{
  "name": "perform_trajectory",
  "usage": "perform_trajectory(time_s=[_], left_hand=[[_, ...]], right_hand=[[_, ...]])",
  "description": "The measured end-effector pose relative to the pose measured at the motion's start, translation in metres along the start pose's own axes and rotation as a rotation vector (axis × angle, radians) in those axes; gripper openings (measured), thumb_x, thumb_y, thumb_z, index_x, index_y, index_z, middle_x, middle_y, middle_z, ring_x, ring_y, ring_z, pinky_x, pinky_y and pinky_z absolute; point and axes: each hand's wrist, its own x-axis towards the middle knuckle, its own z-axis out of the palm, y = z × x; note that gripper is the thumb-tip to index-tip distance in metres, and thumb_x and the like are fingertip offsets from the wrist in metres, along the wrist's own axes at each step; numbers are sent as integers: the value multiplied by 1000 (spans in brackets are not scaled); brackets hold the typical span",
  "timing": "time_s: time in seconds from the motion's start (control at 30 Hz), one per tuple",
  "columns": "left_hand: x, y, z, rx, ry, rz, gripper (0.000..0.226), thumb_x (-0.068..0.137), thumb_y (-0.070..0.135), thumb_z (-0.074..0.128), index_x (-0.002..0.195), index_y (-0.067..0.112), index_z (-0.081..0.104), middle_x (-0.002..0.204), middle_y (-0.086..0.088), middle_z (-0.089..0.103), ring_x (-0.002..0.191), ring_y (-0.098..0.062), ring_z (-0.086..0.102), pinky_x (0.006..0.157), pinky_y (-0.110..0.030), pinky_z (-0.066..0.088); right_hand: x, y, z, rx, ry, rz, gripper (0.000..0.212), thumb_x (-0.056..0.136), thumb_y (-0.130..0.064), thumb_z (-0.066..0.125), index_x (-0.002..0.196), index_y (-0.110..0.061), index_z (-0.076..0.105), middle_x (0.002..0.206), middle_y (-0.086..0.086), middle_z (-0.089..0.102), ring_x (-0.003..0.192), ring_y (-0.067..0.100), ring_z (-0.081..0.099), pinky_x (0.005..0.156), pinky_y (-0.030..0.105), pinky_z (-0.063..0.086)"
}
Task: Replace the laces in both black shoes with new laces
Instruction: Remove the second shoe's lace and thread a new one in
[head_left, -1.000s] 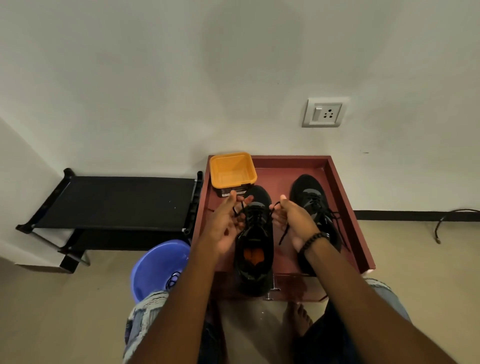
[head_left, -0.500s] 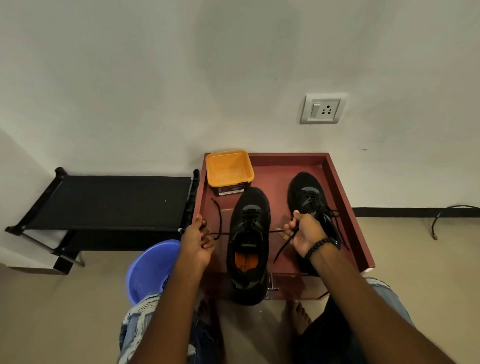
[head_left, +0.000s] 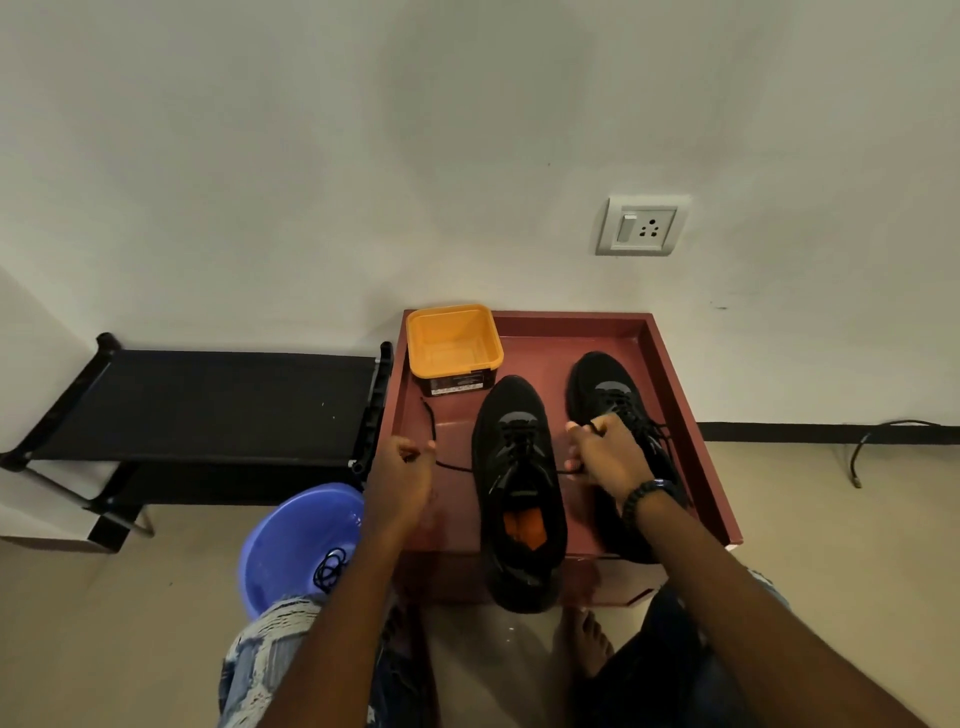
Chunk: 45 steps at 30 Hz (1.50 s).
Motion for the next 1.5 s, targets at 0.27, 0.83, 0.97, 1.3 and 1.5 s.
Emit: perform_trajectory(time_s=[0.27,0.83,0.97,1.3,1.5], left_hand=[[-20,17,18,172,-190,423,29,92,35,67,119,29,57,122,10,41,95,2,50,74,-7,39],[-34,16,57,363,-169,374,45,91,26,62,132,24,41,130,-3,40,100,-19,54,74,-24,45],[-38,15,66,353,-162,335,49,90,30,62,132,26,38,131,-5,38,106,-27,55,87,-43,53],[-25,15,67,339,-132,306,61,91,28,56,145,25,29,132,-12,49,110,-31,58,90,-47,53],[-14,7,50,90,-223,287,58,86,1,56,133,31,42,119,0,60,106,-15,62,87,-39,58]], right_hand=[[-22,-29,10,-714,168,-661,30,86,-32,69,114,-27,60,123,3,45,110,22,47,92,42,48],[3,-27,18,-439,-481,-67,19,86,-28,65,73,-14,62,79,4,62,79,17,56,75,30,44],[4,-11,11,-197,-482,-28,14,75,-21,73,76,-14,61,80,9,60,81,22,57,83,37,49],[-14,17,30,-604,-118,-310,51,82,-29,66,126,-29,39,110,2,67,99,26,65,88,45,55],[-7,21,14,-479,-207,-366,51,88,-18,66,136,-27,50,103,-2,71,82,6,63,88,28,53]])
